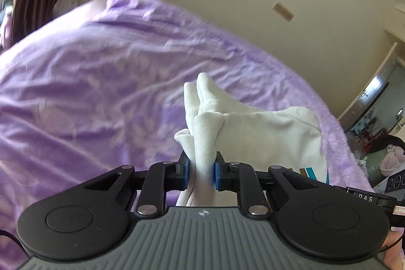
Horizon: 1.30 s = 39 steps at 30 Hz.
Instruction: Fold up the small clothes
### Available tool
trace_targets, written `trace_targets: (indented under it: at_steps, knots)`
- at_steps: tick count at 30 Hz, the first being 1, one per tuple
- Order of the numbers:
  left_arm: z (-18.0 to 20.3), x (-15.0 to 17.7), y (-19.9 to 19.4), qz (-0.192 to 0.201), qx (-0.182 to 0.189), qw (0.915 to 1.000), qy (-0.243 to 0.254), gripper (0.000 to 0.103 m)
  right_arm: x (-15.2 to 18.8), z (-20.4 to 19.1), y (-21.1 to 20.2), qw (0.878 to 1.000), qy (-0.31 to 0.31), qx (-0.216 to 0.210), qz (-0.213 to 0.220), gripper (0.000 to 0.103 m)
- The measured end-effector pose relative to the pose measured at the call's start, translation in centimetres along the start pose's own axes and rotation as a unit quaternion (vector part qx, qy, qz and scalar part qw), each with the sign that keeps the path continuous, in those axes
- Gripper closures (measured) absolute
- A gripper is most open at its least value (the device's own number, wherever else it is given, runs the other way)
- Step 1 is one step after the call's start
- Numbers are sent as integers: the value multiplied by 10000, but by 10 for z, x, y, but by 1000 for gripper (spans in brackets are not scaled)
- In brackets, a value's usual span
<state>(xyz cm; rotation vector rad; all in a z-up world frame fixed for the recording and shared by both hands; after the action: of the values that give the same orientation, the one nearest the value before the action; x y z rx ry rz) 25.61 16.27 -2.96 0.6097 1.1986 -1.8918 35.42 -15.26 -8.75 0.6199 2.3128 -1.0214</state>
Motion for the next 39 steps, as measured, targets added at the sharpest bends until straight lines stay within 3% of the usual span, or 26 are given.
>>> trace_targets:
  at_steps: [12, 19, 27, 39]
  knots:
    - [87, 12, -123, 1126, 435, 9915, 483, 84, -1, -67, -162, 9911, -638, -165, 1153, 89]
    - [97, 33, -127, 918, 470, 9936, 453, 84, 21, -64, -212, 9910, -484, -90, 1241, 89]
    - [73, 52, -80, 336, 199, 9988, 287, 84, 47, -23, -171, 9976, 60, 14, 690, 89]
    - [16, 62, 27, -714, -58, 9974, 43, 84, 38, 29, -67, 9989, 200, 424, 35, 89]
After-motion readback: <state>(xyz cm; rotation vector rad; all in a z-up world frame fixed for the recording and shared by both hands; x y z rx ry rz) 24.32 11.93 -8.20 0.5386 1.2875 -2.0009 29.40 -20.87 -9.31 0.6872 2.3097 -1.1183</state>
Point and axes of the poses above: each gripper's, at about its wrist camera, not at the fingertips, and y roughly the way its jaws point, z to its right, x to its underside, the point moved 1 cm from there along y, roughly the way its jaws point, and after that the axes turned 4 degrees about z, right-handed, at the moved point
